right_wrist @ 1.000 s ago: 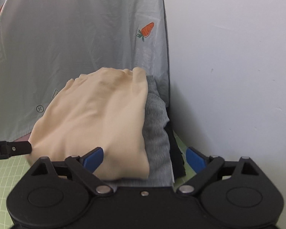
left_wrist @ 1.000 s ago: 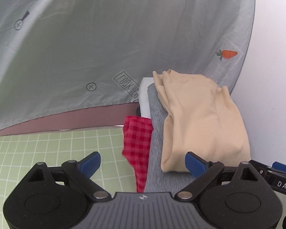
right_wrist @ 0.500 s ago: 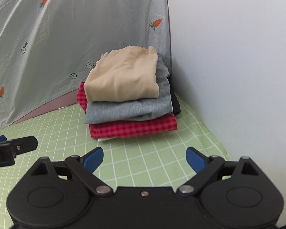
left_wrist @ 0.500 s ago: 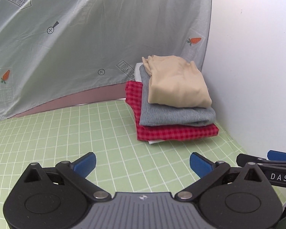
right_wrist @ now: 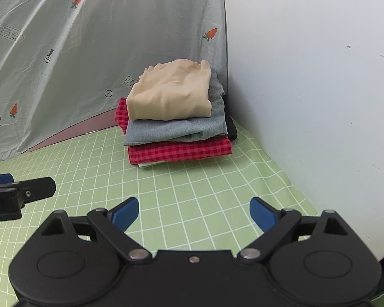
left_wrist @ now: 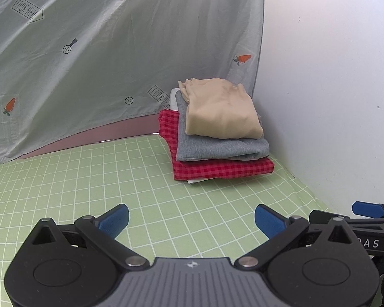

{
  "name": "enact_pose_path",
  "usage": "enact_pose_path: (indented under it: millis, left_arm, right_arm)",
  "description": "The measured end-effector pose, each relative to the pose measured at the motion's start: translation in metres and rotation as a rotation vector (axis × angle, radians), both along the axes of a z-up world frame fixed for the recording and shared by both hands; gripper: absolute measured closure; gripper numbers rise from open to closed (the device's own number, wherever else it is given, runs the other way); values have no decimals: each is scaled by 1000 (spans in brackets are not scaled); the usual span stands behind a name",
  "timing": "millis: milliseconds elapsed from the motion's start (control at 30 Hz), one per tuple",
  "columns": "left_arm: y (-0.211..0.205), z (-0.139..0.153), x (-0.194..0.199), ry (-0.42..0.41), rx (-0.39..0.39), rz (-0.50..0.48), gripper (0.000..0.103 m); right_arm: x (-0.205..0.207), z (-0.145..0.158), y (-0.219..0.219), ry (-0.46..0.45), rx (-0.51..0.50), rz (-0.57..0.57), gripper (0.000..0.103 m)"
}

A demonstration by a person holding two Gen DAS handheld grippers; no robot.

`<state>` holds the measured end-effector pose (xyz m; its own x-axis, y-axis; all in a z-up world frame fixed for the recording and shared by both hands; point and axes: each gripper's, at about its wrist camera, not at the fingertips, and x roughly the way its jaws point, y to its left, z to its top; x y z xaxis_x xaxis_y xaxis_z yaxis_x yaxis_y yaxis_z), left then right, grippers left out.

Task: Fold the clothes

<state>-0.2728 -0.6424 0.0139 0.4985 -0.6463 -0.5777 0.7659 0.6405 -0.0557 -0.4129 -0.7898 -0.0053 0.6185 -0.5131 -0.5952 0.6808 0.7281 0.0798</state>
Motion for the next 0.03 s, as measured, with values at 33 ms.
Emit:
enact_pose_path:
  millis: [33]
  left_arm:
    - [0, 0, -2, -1, 2, -3, 0]
  right_arm:
    - [-1, 1, 1, 0, -2, 1, 9]
